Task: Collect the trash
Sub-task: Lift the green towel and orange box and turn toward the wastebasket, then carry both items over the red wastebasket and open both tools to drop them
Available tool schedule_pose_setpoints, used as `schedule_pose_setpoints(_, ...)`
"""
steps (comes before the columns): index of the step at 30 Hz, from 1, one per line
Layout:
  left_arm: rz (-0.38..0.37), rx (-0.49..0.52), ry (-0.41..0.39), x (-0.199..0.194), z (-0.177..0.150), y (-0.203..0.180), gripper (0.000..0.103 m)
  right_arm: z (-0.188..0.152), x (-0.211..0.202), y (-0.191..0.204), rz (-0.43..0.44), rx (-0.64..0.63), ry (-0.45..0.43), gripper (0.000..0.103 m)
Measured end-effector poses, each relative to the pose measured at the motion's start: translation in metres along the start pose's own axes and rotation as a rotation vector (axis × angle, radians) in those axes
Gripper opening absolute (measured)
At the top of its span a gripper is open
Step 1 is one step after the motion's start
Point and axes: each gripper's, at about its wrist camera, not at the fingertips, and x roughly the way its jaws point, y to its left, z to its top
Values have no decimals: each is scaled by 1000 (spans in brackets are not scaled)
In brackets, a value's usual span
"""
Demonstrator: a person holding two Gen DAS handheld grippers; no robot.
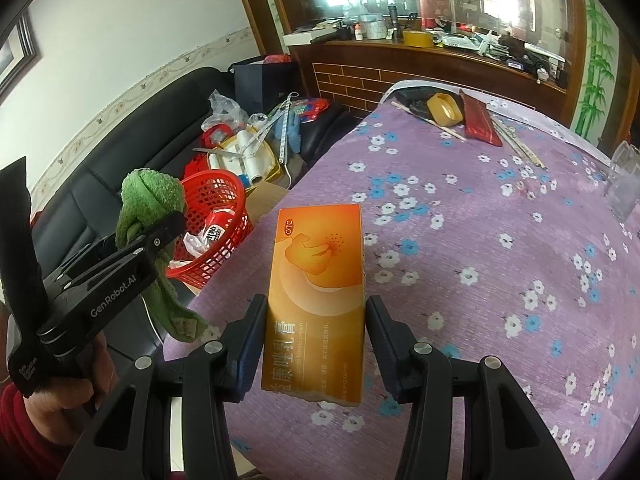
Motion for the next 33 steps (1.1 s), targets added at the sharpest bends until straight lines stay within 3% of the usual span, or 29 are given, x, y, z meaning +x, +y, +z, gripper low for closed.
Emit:
schedule_pose_setpoints(17,32,-23,22,19,10,49,50,23,44,42,36,-35,44,54)
schedule_pose_setpoints(33,99,-77,48,48,21,101,50,77,104,87,81,-120,88,54)
